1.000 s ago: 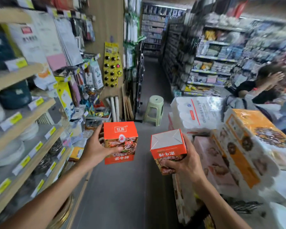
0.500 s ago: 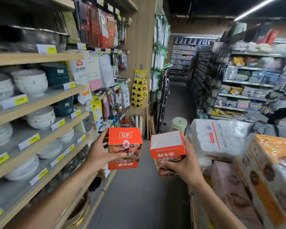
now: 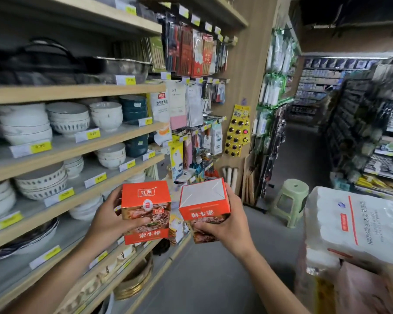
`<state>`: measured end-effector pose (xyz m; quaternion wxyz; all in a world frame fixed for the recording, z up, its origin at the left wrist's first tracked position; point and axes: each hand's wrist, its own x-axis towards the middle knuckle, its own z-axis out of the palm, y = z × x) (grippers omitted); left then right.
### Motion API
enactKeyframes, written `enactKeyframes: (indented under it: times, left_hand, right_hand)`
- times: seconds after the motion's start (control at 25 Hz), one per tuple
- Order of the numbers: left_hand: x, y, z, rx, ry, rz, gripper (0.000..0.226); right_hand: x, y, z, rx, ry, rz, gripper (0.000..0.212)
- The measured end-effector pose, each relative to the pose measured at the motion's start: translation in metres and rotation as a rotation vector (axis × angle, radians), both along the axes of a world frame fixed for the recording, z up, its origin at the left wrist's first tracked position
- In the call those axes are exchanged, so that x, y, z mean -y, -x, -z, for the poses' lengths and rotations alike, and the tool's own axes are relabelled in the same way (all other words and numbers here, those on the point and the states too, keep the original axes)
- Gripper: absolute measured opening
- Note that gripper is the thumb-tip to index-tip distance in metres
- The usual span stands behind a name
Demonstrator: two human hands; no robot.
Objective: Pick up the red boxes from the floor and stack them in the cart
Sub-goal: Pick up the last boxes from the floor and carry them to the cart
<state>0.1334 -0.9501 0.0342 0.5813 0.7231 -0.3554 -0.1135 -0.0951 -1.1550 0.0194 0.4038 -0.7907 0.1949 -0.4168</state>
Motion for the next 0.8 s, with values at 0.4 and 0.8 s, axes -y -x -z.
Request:
enactKeyframes:
  times: [0.4,0.8]
  left_hand:
    - [-0.126,-0.042,-0.007,0.017,0.065,-0.218,0.099]
    - [-0.378,-0.089,-0.007,-0.012,0.106,-0.517,0.108]
  right_hand:
    - [-0.075,-0.093,-0.007,0.001,0.010,-0.213,0.124]
    - [-0.277,-0.239,-0.013,0.025,-0.054,-0.616,0.129]
